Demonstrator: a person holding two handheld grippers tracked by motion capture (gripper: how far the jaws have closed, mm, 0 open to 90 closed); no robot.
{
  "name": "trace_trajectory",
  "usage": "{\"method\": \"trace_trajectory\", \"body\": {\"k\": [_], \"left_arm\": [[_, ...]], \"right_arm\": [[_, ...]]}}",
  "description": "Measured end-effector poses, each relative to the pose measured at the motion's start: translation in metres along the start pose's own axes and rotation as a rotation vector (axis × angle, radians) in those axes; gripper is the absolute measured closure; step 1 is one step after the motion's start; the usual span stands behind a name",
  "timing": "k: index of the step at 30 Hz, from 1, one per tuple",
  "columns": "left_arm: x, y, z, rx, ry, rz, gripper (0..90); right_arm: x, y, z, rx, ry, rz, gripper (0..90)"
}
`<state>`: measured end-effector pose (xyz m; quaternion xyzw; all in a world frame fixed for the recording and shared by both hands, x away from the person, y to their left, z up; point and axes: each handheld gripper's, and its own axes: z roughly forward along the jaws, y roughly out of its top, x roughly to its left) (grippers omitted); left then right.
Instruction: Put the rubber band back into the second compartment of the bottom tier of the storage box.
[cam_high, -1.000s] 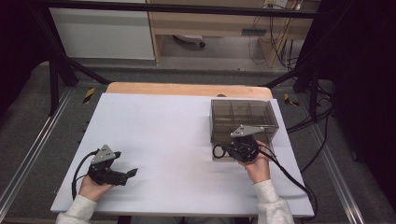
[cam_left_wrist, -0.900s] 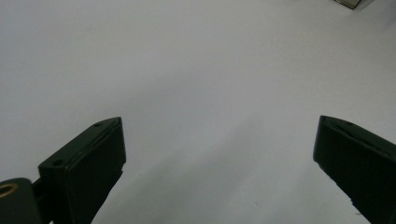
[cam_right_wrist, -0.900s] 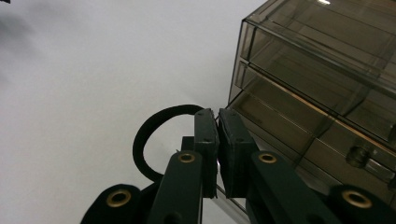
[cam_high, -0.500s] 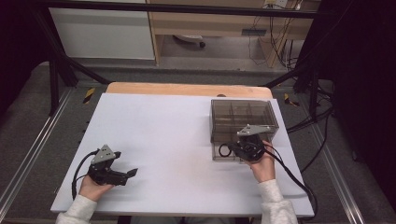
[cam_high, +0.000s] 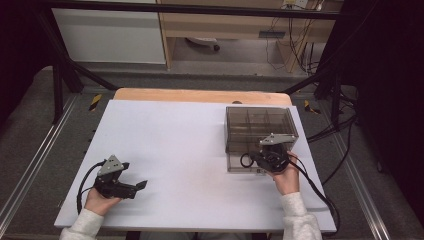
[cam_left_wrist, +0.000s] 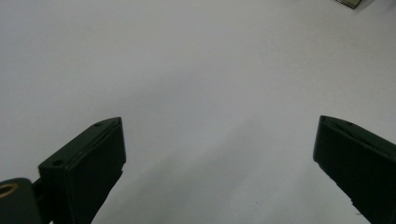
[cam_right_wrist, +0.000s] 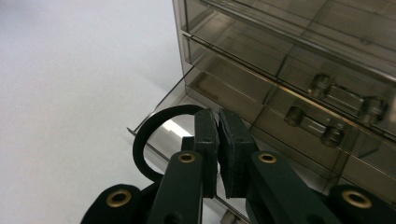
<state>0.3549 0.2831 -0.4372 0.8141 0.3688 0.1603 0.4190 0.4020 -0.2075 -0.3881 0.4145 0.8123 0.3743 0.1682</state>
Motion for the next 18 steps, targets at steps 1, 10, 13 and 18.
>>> {"method": "trace_trajectory", "body": {"k": [1, 10, 13, 18], "left_arm": [[0.000, 0.000, 0.000, 0.000, 0.000, 0.000, 2.4], [0.000, 0.000, 0.000, 0.000, 0.000, 0.001, 2.4], [0.000, 0.000, 0.000, 0.000, 0.000, 0.000, 2.4], [0.000, 0.000, 0.000, 0.000, 0.000, 0.000, 2.4]], "right_arm": [[-0.001, -0.001, 0.000, -0.001, -0.004, -0.002, 86.7], [-0.011, -0.006, 0.001, 0.016, -0.046, 0.019, 86.7], [-0.014, -0.007, 0.001, 0.020, -0.060, 0.022, 86.7], [-0.017, -0.009, 0.003, 0.026, -0.075, 0.027, 86.7]]}}
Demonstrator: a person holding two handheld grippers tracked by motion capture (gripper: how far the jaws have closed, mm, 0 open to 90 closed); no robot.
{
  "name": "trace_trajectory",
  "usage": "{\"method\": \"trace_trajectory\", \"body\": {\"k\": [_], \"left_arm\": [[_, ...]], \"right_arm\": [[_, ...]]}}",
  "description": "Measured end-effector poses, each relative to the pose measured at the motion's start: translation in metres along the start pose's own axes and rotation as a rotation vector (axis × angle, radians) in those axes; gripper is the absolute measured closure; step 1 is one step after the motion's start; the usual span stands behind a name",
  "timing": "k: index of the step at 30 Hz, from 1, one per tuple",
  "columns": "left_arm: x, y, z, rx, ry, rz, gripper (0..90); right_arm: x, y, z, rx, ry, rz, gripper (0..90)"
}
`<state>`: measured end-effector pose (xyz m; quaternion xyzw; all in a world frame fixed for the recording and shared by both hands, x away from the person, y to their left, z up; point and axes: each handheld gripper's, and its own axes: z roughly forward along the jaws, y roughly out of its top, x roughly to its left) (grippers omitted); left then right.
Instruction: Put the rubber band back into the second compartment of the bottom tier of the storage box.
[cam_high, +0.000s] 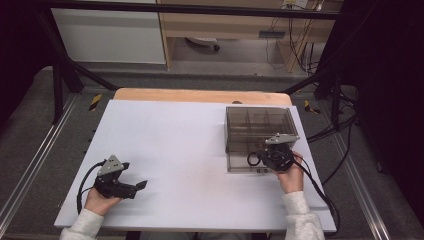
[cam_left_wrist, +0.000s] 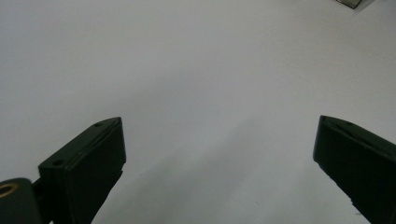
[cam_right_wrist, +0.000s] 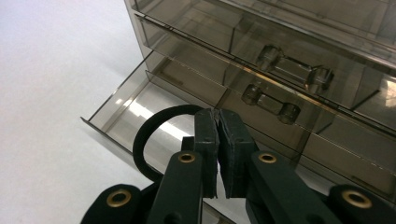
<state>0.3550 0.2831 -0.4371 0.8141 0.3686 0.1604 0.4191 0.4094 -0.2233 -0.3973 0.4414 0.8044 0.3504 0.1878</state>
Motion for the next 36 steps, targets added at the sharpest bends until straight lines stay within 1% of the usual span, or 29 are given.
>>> {"method": "trace_trajectory", "body": {"k": [4, 7, 13, 15, 16, 22, 26, 36], "left_arm": [[0.000, 0.000, 0.000, 0.000, 0.000, 0.000, 2.4], [0.000, 0.000, 0.000, 0.000, 0.000, 0.000, 2.4], [0.000, 0.000, 0.000, -0.001, 0.000, 0.000, 2.4], [0.000, 0.000, 0.000, 0.000, 0.000, 0.000, 2.4], [0.000, 0.000, 0.000, 0.001, 0.000, 0.001, 2.4], [0.000, 0.000, 0.000, 0.000, 0.000, 0.000, 2.4], [0.000, 0.000, 0.000, 0.000, 0.000, 0.000, 2.4], [0.000, 0.000, 0.000, 0.001, 0.000, 0.001, 2.3]], "right_arm": [[-0.003, 0.000, 0.001, 0.006, -0.016, 0.010, 86.7], [-0.006, -0.001, 0.003, 0.011, -0.029, 0.005, 86.7], [-0.010, -0.004, 0.006, 0.022, -0.054, 0.016, 86.8], [-0.011, -0.004, 0.007, 0.026, -0.063, 0.012, 86.8], [-0.011, -0.004, 0.008, 0.030, -0.064, 0.016, 86.8], [-0.013, -0.006, 0.011, 0.040, -0.082, 0.005, 86.8], [-0.013, -0.006, 0.014, 0.045, -0.093, 0.010, 86.8], [-0.013, -0.007, 0.020, 0.065, -0.112, 0.001, 86.8]]}}
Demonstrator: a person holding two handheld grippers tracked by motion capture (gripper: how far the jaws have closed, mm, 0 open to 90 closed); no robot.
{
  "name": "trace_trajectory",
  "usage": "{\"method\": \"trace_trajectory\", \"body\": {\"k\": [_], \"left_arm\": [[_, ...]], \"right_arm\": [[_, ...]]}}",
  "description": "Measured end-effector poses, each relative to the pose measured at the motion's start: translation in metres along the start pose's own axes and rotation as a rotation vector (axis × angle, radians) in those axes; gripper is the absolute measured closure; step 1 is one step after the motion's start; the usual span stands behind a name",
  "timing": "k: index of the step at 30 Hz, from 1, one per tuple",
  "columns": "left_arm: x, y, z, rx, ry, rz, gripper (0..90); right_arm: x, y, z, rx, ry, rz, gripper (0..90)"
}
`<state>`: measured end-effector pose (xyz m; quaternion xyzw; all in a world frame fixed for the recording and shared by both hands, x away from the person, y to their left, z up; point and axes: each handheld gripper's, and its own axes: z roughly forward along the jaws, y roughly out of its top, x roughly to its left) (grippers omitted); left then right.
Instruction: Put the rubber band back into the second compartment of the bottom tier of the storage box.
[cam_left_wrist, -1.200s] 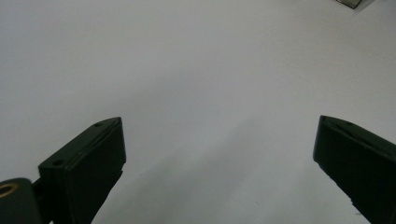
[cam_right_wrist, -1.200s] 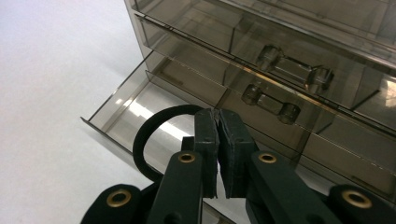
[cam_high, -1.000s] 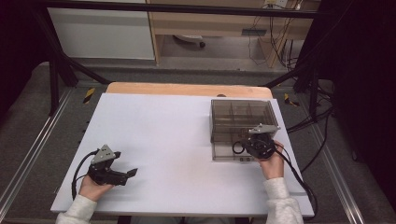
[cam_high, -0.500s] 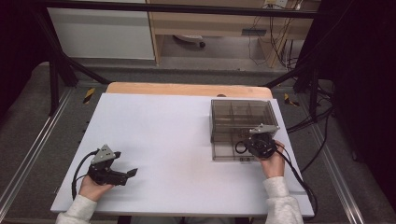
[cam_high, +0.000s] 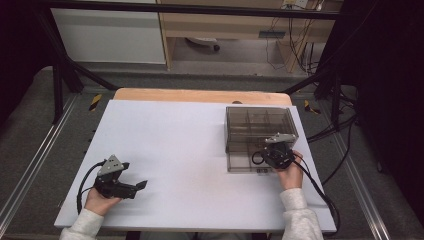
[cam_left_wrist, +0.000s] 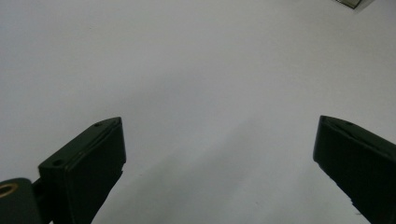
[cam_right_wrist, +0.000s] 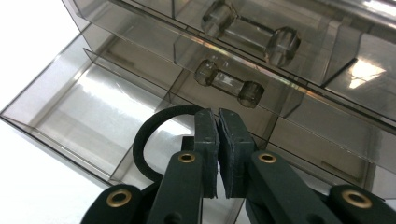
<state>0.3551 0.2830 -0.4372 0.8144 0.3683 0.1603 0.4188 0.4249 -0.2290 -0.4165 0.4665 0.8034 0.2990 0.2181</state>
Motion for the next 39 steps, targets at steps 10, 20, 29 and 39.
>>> {"method": "trace_trajectory", "body": {"k": [10, 20, 29, 39], "left_arm": [[0.000, 0.000, 0.000, 0.000, -0.001, 0.000, 2.4], [0.000, 0.000, 0.000, 0.000, 0.000, -0.001, 2.4], [0.000, 0.000, 0.000, -0.001, 0.000, -0.001, 2.4], [0.000, 0.000, 0.000, -0.001, 0.000, -0.001, 2.4]], "right_arm": [[0.001, -0.004, 0.005, 0.022, -0.004, -0.007, 86.8], [0.004, -0.006, 0.011, 0.039, -0.007, -0.016, 86.7], [0.004, -0.009, 0.015, 0.053, -0.011, -0.023, 86.7], [0.003, -0.012, 0.017, 0.059, -0.014, -0.021, 84.1]]}}
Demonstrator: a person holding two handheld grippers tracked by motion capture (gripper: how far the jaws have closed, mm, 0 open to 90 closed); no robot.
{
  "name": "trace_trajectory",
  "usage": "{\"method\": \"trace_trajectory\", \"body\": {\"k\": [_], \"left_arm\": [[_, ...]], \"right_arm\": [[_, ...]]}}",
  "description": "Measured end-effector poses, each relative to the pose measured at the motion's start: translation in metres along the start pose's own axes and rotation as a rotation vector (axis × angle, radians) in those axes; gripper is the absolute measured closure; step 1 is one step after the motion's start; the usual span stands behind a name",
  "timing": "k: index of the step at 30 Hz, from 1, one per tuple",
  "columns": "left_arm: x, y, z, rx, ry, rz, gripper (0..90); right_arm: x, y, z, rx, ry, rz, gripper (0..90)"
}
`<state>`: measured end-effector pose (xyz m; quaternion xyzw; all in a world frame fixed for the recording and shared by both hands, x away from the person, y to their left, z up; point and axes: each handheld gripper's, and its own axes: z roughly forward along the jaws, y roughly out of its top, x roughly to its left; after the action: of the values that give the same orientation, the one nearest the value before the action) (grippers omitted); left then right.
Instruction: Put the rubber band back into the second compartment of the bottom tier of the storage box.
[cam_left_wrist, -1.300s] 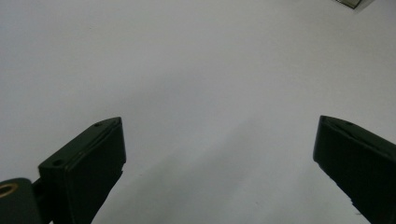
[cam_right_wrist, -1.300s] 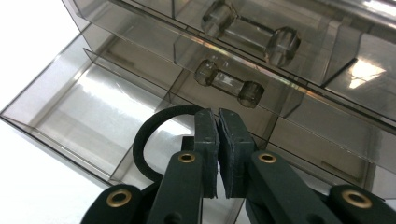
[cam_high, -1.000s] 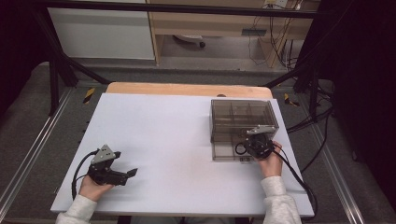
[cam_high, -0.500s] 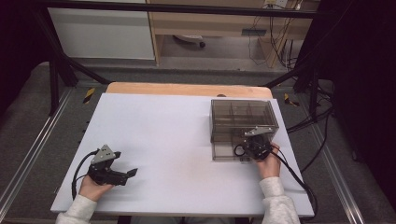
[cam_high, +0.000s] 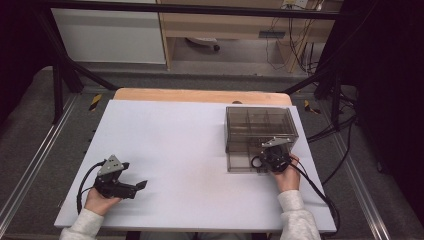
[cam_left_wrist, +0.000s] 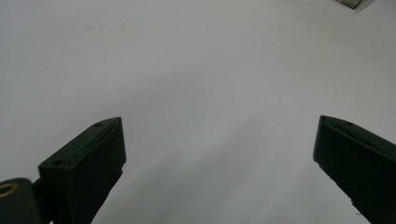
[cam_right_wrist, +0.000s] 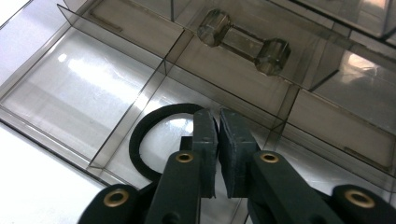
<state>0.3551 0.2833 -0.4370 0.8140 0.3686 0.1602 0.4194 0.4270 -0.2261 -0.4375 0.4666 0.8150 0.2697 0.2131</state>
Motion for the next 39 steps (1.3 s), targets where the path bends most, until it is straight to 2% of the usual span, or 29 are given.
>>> {"method": "trace_trajectory", "body": {"k": [5, 9, 19, 24, 28, 33, 39], "left_arm": [[0.000, 0.000, 0.000, 0.000, 0.000, 0.000, 2.4], [0.000, 0.000, 0.000, 0.001, 0.000, 0.000, 2.4], [0.000, 0.000, 0.000, 0.001, 0.000, 0.000, 2.4], [0.000, 0.000, 0.000, 0.001, 0.000, 0.000, 2.4], [0.000, 0.000, 0.000, 0.001, 0.000, 0.000, 2.4], [0.000, 0.000, 0.000, 0.002, 0.000, 0.000, 2.4], [0.000, 0.000, 0.000, 0.000, 0.001, -0.001, 2.4]], "right_arm": [[0.000, 0.000, -0.004, -0.027, 0.003, -0.002, 74.7], [0.000, 0.000, -0.010, -0.063, 0.018, 0.003, 63.5], [0.003, -0.002, -0.021, -0.126, 0.101, 0.040, 32.7], [0.006, -0.002, -0.025, -0.158, 0.143, 0.056, 20.2], [0.007, -0.003, -0.026, -0.165, 0.169, 0.058, 12.0], [0.009, -0.004, -0.026, -0.147, 0.194, 0.046, 4.4], [0.011, -0.005, -0.028, -0.144, 0.212, 0.032, 1.1]]}}
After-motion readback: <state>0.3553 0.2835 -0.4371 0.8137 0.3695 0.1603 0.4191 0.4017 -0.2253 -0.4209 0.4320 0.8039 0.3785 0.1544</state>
